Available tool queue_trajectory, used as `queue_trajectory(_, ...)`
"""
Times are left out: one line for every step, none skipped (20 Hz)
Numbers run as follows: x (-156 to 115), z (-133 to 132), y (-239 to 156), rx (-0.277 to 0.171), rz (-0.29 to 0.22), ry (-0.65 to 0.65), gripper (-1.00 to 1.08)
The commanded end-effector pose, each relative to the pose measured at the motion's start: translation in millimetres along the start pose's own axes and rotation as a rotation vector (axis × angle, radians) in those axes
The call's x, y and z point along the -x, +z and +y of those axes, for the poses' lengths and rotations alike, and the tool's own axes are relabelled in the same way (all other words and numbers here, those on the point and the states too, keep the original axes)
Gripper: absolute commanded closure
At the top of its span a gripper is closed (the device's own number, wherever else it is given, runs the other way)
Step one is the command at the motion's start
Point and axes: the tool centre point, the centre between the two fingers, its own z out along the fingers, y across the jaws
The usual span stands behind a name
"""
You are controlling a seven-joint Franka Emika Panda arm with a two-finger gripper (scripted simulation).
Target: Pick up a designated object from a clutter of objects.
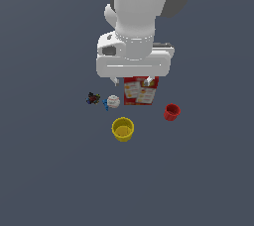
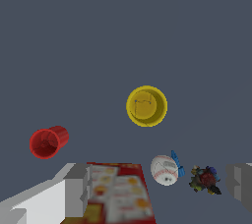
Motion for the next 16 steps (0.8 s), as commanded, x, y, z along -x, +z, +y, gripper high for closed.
queue_trajectory(0,0,0,0.000,0.000,0.000,-0.92)
queue_trajectory(0,0,0,0.000,0.000,-0.001,-0.92)
queue_trajectory(-1,-1,0,-0.001,0.000,-0.002,-0.92)
queue_trajectory(-1,-3,0,-0.003,-0.001,-0.006,-0.92)
queue_trajectory(-3,-5,0,-0.006,-0.001,-0.010,-0.92)
queue_trajectory(-4,-8,0,-0.009,-0.002,-0.016,-0.92)
queue_trajectory(-5,-11,0,-0.012,-0.003,-0.022,-0.92)
queue_trajectory(-6,-13,0,-0.013,-0.003,-0.027,-0.92)
queue_trajectory(-7,-15,0,-0.014,-0.003,-0.031,-0.92)
queue_trajectory(-7,-15,0,-0.015,-0.003,-0.034,-0.92)
queue_trajectory(-7,-15,-1,-0.015,-0.003,-0.034,-0.92)
queue_trajectory(-7,-15,0,-0.014,-0.003,-0.033,-0.92)
queue_trajectory(-7,-14,0,-0.014,-0.003,-0.029,-0.92)
queue_trajectory(-6,-13,1,-0.015,-0.003,-0.024,-0.92)
queue_trajectory(-6,-12,3,-0.015,-0.004,-0.016,-0.92)
queue_trajectory(-6,-10,5,-0.016,-0.004,-0.006,-0.92)
